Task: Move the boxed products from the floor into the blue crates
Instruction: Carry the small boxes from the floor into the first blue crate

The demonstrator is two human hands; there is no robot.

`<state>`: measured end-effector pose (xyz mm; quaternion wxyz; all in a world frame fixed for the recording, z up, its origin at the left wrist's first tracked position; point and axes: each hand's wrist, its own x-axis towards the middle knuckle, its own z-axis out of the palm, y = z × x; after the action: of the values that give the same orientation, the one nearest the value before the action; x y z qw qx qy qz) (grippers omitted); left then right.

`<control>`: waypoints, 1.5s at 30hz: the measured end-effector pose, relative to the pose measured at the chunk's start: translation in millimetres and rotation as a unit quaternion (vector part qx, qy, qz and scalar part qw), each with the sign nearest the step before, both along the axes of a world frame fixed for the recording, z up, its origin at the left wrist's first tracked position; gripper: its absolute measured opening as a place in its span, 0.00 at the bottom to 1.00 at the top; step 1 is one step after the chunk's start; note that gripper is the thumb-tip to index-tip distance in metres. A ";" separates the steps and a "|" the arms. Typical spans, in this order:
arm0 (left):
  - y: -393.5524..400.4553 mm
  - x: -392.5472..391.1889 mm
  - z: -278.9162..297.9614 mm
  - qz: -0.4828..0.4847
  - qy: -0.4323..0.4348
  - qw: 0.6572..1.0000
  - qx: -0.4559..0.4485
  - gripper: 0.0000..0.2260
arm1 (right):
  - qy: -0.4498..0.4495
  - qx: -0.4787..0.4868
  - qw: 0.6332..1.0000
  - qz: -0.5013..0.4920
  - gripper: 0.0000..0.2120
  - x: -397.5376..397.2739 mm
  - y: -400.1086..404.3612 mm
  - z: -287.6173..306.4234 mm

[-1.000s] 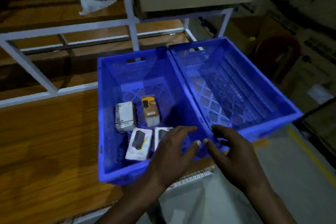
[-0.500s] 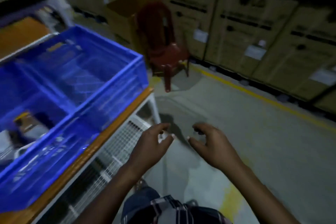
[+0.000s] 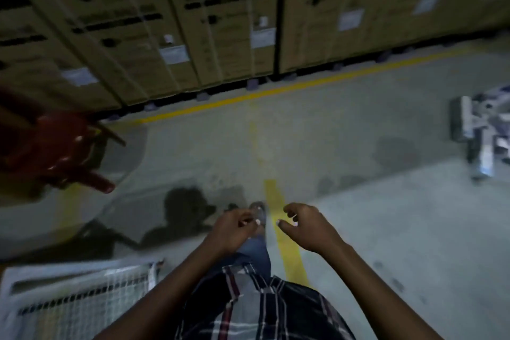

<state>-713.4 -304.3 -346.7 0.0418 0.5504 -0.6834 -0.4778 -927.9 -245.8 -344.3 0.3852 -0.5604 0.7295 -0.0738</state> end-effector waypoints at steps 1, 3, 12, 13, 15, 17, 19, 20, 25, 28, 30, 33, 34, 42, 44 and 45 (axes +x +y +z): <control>-14.1 -19.2 -6.3 -0.036 -0.005 0.999 0.005 0.06 | 0.005 0.012 1.000 -0.018 0.25 -18.1 -3.8 -6.6; -43.2 -56.3 -18.1 -0.080 -0.001 0.997 0.015 0.07 | 0.009 0.034 0.998 -0.058 0.24 -53.1 -13.9 -16.7; -188.2 -236.2 -80.7 -0.256 -0.062 0.963 0.051 0.08 | -0.025 0.105 0.964 -0.244 0.27 -216.2 -65.8 -45.4; -203.2 -258.7 -84.3 -0.274 -0.068 0.958 0.055 0.09 | -0.022 0.101 0.959 -0.264 0.26 -234.4 -69.5 -46.3; -229.9 -305.6 -89.9 -0.321 -0.079 0.942 0.054 0.14 | -0.014 0.086 0.947 -0.310 0.26 -269.9 -74.5 -45.8; -250.4 -355.0 -90.1 -0.369 -0.091 0.924 0.048 0.17 | -0.019 0.063 0.925 -0.373 0.25 -299.7 -75.0 -41.4; -264.8 -406.5 -85.8 -0.408 -0.102 0.906 0.039 0.18 | -0.027 0.040 0.900 -0.434 0.23 -326.4 -74.5 -38.1; -270.3 -433.2 -84.0 -0.427 -0.103 0.898 0.034 0.17 | -0.029 0.029 0.888 -0.458 0.22 -341.2 -73.8 -38.8; -271.4 -567.7 -77.0 -0.494 -0.095 0.864 0.013 0.17 | -0.042 0.003 0.841 -0.540 0.17 -423.5 -62.3 -56.5; -260.5 -654.9 -68.6 -0.514 -0.073 0.854 0.002 0.15 | -0.049 -0.013 0.818 -0.572 0.16 -485.4 -54.7 -67.4; -252.7 -707.9 -62.0 -0.526 -0.068 0.848 -0.011 0.15 | -0.058 -0.023 0.804 -0.592 0.18 -530.3 -47.6 -73.2; -245.1 -775.2 -49.3 -0.537 -0.084 0.839 -0.022 0.14 | -0.074 -0.026 0.776 -0.625 0.19 -599.5 -35.6 -73.2; -244.2 -796.9 -45.2 -0.539 -0.091 0.837 -0.026 0.14 | -0.079 -0.030 0.766 -0.638 0.19 -623.2 -30.9 -73.0; -257.6 -956.8 -39.1 -0.500 -0.079 0.860 -0.055 0.16 | -0.066 -0.032 0.719 -0.691 0.15 -798.4 -11.9 -65.2; -264.7 -991.9 -42.7 -0.489 -0.076 0.868 -0.051 0.15 | -0.073 -0.034 0.707 -0.703 0.15 -836.9 -17.4 -65.5; -269.6 -1011.3 -45.5 -0.484 -0.075 0.871 -0.046 0.15 | -0.078 -0.033 0.703 -0.706 0.15 -857.2 -21.9 -66.0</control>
<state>-1724.7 -573.9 -392.2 -0.2202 0.1825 -0.8867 -0.3634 -1785.1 -267.7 -410.3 0.2567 0.1142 0.8761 -0.3918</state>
